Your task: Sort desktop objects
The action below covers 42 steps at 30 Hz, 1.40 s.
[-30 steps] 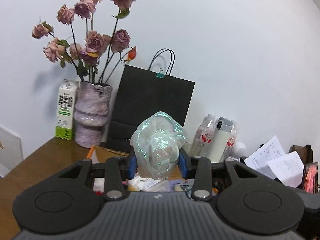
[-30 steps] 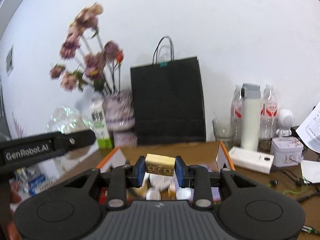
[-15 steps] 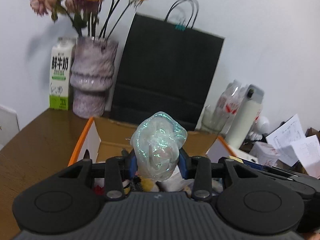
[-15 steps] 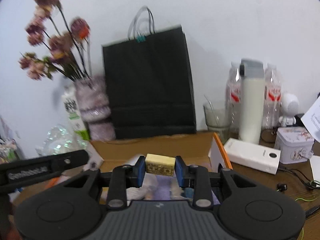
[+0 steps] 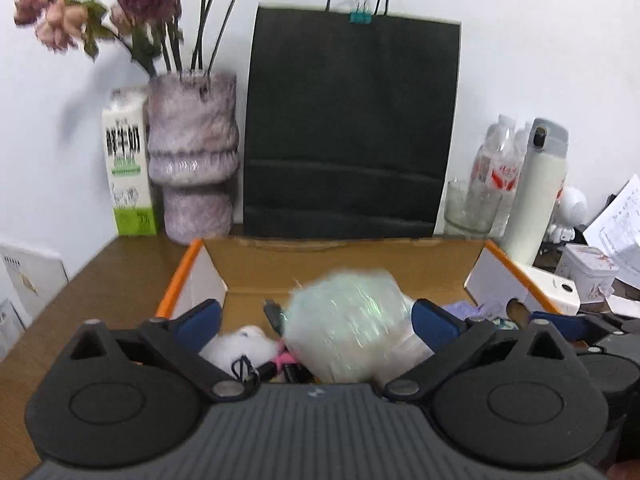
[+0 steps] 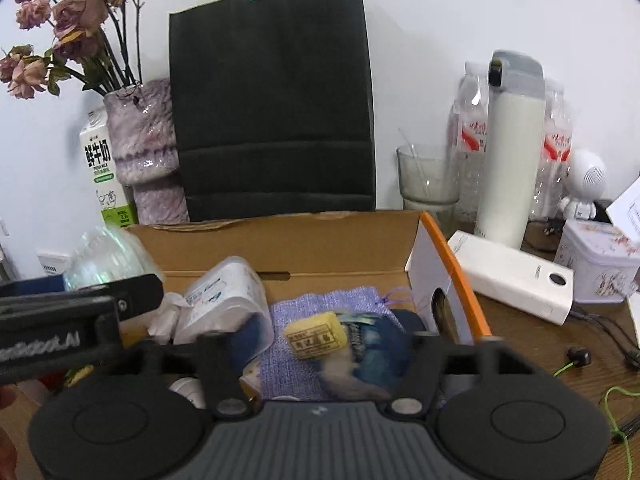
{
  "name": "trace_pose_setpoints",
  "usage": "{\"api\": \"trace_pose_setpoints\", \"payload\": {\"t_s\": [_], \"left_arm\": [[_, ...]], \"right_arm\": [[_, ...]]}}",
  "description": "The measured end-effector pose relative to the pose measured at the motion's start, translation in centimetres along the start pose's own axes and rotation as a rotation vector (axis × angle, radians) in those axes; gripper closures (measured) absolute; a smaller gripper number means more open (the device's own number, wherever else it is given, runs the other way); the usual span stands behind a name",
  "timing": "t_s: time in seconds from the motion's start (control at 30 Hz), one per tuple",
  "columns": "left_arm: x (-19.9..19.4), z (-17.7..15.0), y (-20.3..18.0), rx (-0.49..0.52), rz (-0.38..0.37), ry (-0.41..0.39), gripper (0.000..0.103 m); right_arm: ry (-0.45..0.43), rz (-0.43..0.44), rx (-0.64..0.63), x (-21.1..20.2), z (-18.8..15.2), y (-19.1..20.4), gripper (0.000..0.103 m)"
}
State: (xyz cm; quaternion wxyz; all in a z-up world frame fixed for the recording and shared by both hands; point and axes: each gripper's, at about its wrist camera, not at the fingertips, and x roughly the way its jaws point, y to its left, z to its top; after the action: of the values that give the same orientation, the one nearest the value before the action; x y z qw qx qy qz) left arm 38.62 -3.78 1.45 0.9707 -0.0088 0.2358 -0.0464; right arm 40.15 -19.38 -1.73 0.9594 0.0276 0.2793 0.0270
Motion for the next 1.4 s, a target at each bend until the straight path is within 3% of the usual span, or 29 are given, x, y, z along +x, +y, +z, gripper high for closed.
{"api": "trace_pose_setpoints", "payload": {"t_s": [0.13,0.47,0.83,1.13,1.4], "left_arm": [[-1.1,0.4,-0.4,0.014,-0.002,-0.012,0.0],[-4.6,-0.1,-0.6,0.005,-0.015,-0.055,0.0],[-12.2,-3.3,0.0,-0.041,-0.028,-0.108,0.0],[-15.9,-7.4,1.0,-0.046,-0.007,-0.077,0.0],[-15.8,-11.1,2.2,-0.048,-0.029,-0.008,0.0]], "right_arm": [[-0.022,-0.009,-0.017,-0.9,0.4,0.3,0.0],[-0.024,-0.015,-0.017,-3.0,-0.5,0.4,0.0],[-0.032,-0.018,-0.021,-9.7,-3.3,0.0,0.0],[-0.03,0.036,0.015,-14.8,-7.7,-0.7,0.0],[0.002,0.038,0.007,-16.2,-12.0,-0.8,0.0]]}}
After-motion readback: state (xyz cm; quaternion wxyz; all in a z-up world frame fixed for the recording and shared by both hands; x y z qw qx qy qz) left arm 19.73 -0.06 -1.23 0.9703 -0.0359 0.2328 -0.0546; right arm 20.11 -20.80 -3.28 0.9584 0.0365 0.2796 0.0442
